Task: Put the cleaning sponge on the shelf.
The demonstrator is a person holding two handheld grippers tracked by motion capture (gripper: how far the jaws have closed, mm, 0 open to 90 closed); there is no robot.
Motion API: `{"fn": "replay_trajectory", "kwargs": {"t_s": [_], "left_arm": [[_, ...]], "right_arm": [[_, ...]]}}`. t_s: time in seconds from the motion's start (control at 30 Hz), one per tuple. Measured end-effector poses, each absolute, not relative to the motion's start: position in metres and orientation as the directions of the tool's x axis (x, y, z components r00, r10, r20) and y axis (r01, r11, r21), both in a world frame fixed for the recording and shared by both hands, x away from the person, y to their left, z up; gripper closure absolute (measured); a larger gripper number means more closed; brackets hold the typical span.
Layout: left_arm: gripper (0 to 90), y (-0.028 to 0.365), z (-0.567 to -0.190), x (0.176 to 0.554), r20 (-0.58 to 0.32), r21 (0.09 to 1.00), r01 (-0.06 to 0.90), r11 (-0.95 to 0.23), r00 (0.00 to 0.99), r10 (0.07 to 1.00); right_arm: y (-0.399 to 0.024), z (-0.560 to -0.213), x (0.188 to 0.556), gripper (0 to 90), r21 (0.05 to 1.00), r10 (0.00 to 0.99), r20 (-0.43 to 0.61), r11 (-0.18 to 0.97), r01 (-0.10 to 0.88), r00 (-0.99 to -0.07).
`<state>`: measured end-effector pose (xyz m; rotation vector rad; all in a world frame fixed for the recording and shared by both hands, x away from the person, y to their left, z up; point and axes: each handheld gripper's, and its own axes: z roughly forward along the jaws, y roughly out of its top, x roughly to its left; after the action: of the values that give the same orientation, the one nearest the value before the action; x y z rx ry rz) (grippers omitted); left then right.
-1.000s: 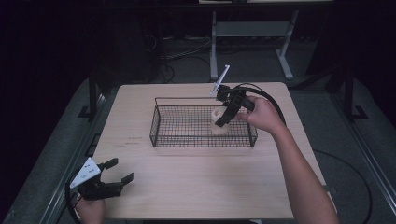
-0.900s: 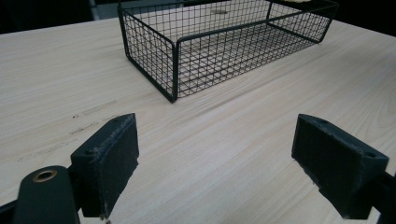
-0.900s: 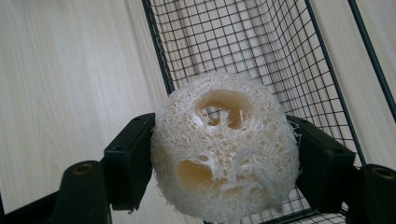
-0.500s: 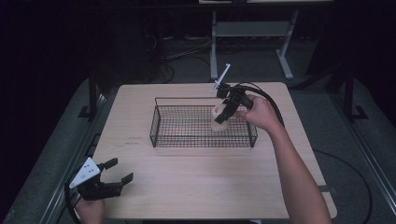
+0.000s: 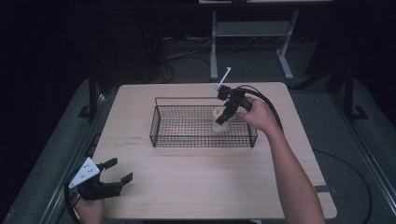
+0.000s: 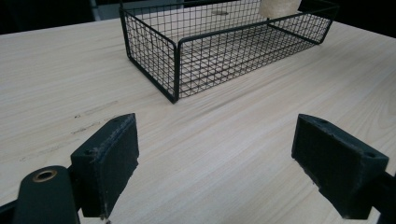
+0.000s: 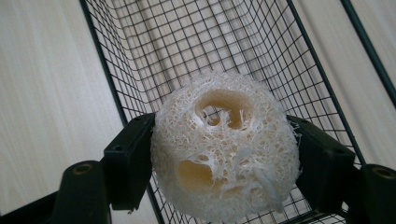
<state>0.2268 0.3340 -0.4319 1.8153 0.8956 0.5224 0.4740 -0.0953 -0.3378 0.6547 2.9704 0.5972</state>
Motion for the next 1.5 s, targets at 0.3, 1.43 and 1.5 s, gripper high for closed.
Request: {"fn": "replay_trajectory", "kwargs": {"t_s": [0.3,1.43,1.5], "left_arm": [[13.7,0.334,-0.432,0.227,-0.047,0.914,0.339,-0.222,0.632,0.774],[13.7,0.333,-0.432,0.227,-0.047,0.914,0.34,-0.223,0.633,0.773],[13.7,0.333,-0.432,0.227,-0.048,0.914,0.34,-0.222,0.633,0.773]], "right_arm": [[-0.097,-0.351,0.479,28.4,0.361,0.423,0.07,0.834,0.418,-0.904],[-0.098,-0.386,0.481,28.4,0.331,0.432,0.093,0.837,0.437,-0.897],[-0.099,-0.389,0.481,28.4,0.338,0.438,0.092,0.831,0.442,-0.894]]}}
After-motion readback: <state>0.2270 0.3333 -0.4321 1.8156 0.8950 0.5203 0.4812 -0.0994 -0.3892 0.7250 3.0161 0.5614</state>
